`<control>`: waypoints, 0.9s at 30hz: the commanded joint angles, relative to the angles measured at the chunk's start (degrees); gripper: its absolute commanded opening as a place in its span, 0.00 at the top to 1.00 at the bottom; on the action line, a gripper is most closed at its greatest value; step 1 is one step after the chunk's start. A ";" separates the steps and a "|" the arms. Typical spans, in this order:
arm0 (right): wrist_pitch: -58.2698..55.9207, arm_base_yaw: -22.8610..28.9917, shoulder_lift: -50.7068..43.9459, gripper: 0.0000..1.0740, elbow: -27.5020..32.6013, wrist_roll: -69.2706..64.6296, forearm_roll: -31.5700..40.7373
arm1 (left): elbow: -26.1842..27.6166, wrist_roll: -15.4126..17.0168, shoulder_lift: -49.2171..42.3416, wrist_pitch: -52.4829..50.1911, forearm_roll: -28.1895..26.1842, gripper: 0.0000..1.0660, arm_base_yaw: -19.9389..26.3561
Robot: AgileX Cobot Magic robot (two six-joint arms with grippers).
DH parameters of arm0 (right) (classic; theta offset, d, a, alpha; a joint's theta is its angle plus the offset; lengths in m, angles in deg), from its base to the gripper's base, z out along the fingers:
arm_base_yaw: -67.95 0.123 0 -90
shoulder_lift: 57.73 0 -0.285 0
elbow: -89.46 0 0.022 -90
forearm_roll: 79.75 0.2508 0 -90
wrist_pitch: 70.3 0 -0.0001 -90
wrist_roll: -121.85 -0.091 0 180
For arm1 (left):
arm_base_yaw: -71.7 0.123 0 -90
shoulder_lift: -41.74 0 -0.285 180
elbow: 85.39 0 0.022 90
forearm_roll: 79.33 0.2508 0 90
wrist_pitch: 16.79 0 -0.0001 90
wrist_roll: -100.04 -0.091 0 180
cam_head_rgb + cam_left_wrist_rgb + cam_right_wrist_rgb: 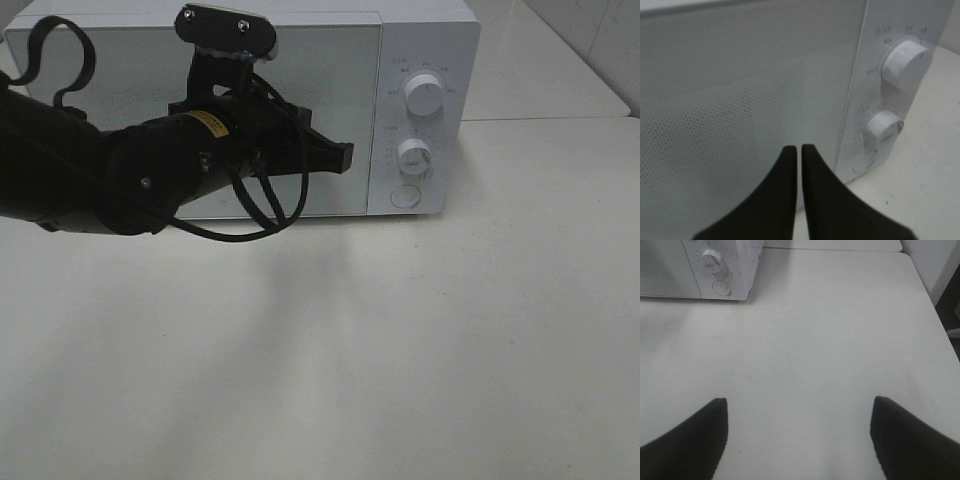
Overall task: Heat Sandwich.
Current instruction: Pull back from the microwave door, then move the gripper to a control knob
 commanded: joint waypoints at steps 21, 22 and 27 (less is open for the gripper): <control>0.52 -0.40 -1.49 0.29 0.11 0.00 -0.06 | -0.23 0.86 -9.34 54.49 4.98 0.08 4.30; 0.52 -0.40 -1.49 0.29 0.11 0.00 -0.06 | -0.23 0.97 -9.74 56.26 4.98 0.08 5.33; 0.52 -0.40 -1.49 0.29 0.11 0.00 -0.06 | -0.23 1.20 -12.15 62.97 4.98 0.08 10.54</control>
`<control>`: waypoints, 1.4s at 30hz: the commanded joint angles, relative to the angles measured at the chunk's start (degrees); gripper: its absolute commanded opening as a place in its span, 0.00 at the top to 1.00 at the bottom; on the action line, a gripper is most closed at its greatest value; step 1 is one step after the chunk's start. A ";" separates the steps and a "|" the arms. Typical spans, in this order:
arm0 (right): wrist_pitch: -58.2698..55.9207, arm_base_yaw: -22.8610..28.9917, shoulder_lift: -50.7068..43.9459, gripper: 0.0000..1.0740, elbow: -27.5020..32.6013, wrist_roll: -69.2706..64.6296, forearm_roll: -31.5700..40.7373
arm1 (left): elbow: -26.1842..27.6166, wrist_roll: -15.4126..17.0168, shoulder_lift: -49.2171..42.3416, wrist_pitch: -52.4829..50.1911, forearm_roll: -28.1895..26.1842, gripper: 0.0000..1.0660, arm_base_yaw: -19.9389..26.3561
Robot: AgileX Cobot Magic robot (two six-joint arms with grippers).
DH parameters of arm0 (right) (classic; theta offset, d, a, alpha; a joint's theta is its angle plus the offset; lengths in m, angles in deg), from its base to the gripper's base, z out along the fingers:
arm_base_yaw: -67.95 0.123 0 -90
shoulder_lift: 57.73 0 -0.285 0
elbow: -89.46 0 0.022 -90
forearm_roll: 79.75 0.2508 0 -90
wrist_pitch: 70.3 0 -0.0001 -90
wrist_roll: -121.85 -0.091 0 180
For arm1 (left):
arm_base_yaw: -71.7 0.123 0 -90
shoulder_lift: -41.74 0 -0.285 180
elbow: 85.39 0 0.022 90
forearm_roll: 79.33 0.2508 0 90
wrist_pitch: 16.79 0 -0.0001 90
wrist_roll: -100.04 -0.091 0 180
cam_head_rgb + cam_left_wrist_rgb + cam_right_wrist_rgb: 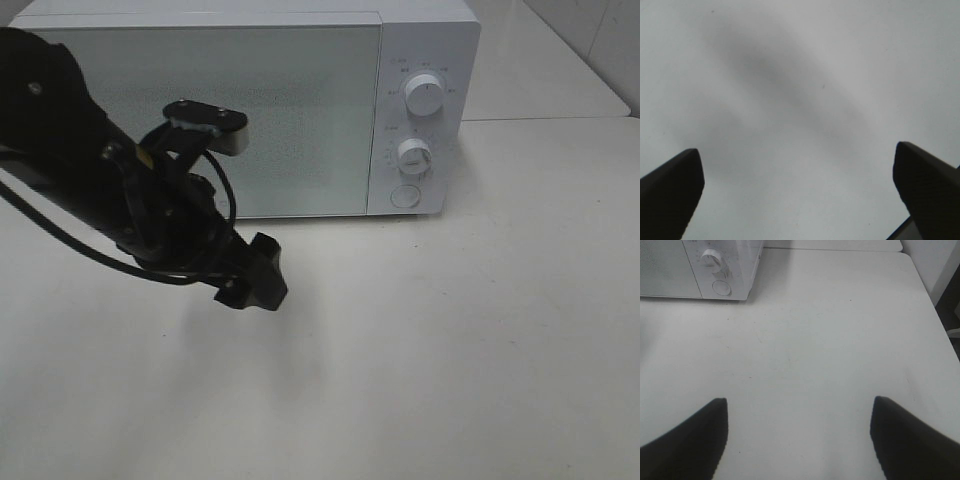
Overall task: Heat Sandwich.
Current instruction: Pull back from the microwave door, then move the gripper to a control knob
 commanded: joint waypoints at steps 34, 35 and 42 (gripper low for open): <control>0.52 -0.40 -1.49 0.29 0.11 0.00 -0.06 | -14.32 5.90 -29.85 22.80 8.19 0.08 40.39; 0.52 -0.40 -1.49 0.29 0.11 0.00 -0.06 | -14.32 6.93 -31.51 23.20 8.71 0.08 41.31; 0.52 -0.40 -1.49 0.29 0.11 0.00 -0.06 | -14.32 7.96 -42.40 26.18 10.77 0.08 42.23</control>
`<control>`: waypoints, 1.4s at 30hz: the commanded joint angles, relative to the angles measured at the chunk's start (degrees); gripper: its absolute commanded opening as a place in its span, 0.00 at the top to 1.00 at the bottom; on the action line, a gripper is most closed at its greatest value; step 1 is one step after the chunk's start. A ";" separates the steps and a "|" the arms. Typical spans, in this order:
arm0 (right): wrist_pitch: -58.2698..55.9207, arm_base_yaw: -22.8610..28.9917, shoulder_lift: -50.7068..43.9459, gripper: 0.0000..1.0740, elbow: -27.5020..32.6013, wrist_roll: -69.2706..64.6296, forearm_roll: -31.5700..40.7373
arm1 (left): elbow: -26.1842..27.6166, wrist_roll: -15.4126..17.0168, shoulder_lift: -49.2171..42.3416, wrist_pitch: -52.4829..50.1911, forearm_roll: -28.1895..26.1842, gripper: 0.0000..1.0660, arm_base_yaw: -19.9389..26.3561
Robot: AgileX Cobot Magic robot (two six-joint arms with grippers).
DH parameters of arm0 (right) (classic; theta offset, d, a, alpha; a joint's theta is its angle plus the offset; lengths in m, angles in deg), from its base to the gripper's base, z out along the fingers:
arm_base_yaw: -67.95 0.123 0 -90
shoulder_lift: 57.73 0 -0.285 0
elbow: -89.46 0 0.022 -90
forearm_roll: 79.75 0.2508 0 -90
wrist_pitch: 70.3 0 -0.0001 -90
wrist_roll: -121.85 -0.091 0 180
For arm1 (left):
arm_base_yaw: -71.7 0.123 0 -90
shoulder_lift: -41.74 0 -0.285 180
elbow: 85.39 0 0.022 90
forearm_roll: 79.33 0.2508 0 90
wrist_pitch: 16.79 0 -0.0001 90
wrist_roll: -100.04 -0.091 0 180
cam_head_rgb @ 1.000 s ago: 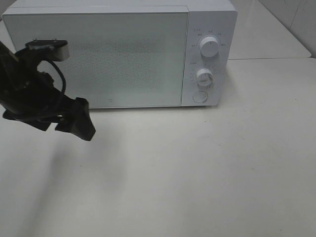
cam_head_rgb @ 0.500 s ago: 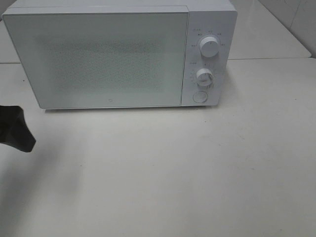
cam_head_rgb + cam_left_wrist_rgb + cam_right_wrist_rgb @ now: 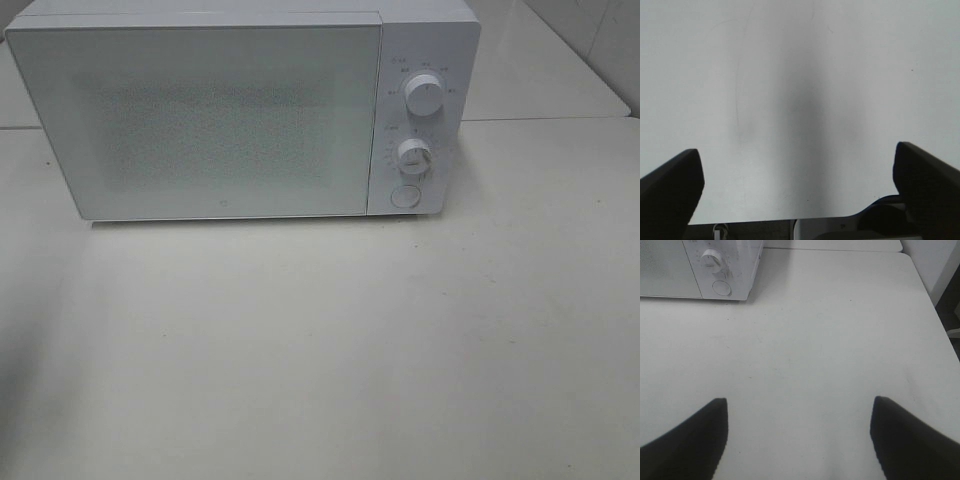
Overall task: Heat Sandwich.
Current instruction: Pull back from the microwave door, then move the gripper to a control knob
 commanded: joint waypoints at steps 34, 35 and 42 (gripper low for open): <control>0.52 -0.40 -1.49 0.29 0.11 0.00 -0.06 | -13.35 0.63 -56.26 5.10 1.89 0.08 0.23; 0.52 -0.40 -1.49 0.29 0.11 0.00 -0.06 | -13.35 0.63 -57.58 5.10 1.89 0.08 0.23; 0.52 -0.40 -1.15 0.29 0.11 0.00 -0.06 | -13.41 0.63 -59.82 5.10 1.78 0.08 0.23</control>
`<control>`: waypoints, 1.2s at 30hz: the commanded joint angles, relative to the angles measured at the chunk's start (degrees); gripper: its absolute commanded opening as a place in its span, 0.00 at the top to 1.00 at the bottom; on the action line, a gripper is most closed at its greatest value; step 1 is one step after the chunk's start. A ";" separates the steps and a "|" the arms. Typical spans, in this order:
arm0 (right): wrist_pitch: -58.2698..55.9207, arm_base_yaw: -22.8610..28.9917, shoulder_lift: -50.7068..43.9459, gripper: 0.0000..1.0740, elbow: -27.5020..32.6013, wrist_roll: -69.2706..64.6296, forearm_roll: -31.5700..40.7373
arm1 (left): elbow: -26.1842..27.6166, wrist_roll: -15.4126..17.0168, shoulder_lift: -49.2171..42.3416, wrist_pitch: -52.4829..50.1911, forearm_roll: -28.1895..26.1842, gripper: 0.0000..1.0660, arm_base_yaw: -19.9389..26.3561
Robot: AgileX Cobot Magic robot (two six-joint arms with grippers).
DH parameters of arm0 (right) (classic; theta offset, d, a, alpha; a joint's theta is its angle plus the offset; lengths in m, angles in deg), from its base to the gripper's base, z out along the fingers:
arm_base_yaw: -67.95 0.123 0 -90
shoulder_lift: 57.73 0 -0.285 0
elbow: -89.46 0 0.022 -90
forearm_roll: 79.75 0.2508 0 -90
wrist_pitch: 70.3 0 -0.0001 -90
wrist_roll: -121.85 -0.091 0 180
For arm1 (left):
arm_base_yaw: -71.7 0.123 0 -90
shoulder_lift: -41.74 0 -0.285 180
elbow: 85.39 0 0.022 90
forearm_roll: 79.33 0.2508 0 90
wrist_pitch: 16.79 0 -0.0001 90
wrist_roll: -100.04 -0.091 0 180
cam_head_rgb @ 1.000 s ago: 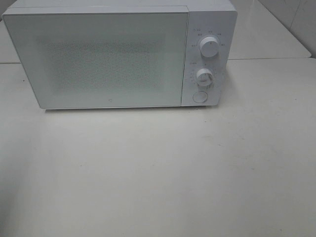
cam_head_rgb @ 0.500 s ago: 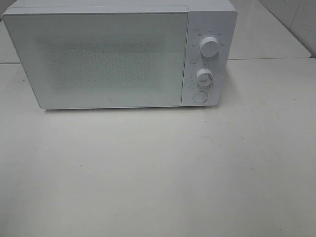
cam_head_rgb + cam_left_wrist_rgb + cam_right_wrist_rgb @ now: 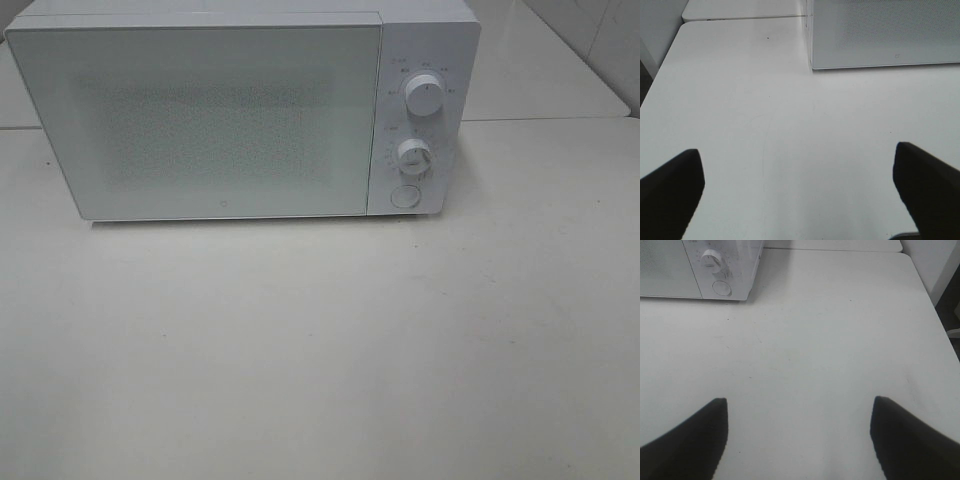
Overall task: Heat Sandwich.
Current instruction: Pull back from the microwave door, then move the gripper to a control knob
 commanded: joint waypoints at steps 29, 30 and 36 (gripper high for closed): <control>0.52 -0.40 -0.97 0.29 0.11 0.00 -0.06 | -0.17 0.29 -1.55 -0.57 -0.52 0.08 0.23; 0.52 -0.40 -0.97 0.29 0.11 0.00 -0.06 | -0.17 0.29 -1.55 -0.57 -0.52 0.08 0.23; 0.52 -0.40 -0.97 0.29 0.11 0.00 -0.06 | -0.17 0.29 -1.55 -0.57 -0.52 0.08 0.23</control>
